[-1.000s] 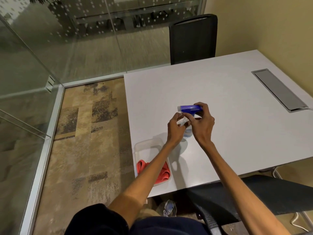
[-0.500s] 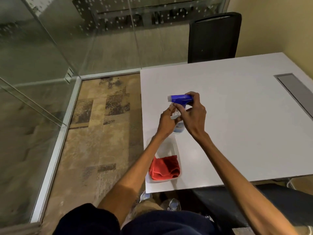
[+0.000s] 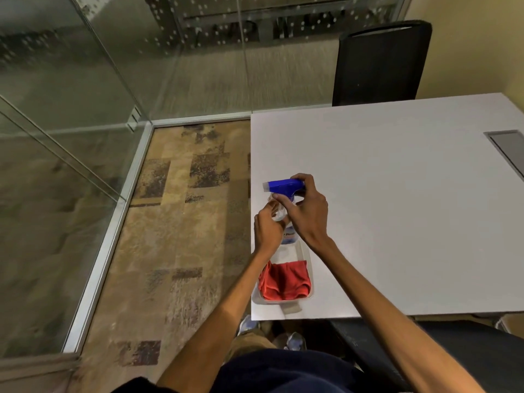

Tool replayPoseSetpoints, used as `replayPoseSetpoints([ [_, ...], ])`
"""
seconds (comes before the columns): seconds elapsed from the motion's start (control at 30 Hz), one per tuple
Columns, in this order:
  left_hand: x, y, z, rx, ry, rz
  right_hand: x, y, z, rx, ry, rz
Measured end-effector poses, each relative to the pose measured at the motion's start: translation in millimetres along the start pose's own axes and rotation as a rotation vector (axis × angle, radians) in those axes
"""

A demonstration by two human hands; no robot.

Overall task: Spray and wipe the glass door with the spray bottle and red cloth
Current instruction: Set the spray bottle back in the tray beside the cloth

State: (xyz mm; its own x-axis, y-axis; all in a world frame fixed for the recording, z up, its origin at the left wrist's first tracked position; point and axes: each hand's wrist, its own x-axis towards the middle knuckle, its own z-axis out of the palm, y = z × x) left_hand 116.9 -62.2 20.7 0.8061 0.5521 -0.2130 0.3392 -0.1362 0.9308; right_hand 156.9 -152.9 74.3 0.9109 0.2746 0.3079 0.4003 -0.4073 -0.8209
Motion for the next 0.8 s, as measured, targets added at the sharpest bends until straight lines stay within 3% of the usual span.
replayPoseSetpoints([
  [0.07, -6, -13, 1, -0.182, 0.007, -0.012, -6, 5, 3, 0.026, -0.037, 0.041],
  [0.13, -8, -18, 3, -0.202, -0.002, -0.036, -15, 10, 6, 0.017, -0.056, 0.081],
  [0.6, -10, -34, 14, -0.188, -0.021, -0.112, -34, 36, 19, 0.051, -0.082, 0.160],
  [0.8, -16, -33, 7, -0.023, -0.034, -0.062, -37, 39, 24, 0.044, -0.100, 0.187],
])
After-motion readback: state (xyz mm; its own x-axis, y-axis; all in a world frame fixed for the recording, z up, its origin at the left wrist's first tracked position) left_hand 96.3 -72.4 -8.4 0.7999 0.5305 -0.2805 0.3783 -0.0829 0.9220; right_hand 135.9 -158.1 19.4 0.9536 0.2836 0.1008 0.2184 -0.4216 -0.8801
